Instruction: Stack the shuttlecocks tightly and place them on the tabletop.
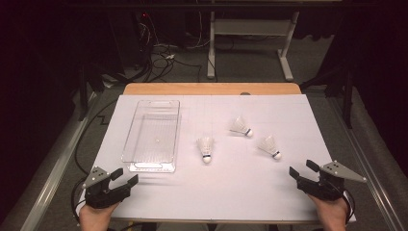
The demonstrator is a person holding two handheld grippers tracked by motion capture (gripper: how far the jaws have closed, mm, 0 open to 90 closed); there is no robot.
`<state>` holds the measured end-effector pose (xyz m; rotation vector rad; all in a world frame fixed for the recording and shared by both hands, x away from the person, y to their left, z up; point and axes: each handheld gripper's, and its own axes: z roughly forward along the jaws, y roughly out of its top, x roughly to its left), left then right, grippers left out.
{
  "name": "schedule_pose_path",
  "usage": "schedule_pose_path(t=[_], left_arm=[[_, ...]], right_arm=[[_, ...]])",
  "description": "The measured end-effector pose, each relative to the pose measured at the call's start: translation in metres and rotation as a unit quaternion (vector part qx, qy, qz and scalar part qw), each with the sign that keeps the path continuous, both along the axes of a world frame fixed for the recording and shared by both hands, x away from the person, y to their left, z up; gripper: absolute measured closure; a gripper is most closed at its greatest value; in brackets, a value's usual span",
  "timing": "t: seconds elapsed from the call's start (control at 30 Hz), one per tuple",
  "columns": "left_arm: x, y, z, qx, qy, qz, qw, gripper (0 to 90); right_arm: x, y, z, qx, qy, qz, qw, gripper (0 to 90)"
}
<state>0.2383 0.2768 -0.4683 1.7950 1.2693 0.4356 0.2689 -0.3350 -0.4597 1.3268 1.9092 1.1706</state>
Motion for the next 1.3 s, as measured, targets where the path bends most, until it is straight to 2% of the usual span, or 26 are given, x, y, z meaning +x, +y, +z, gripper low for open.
schedule_pose_path(t=[1.3], left_arm=[[-0.010, -0.014, 0.010, -0.003, -0.003, -0.021, 0.9998, 34.9]], right_arm=[[0.000, 0.001, 0.000, -0.004, 0.004, 0.005, 1.0000, 27.7]])
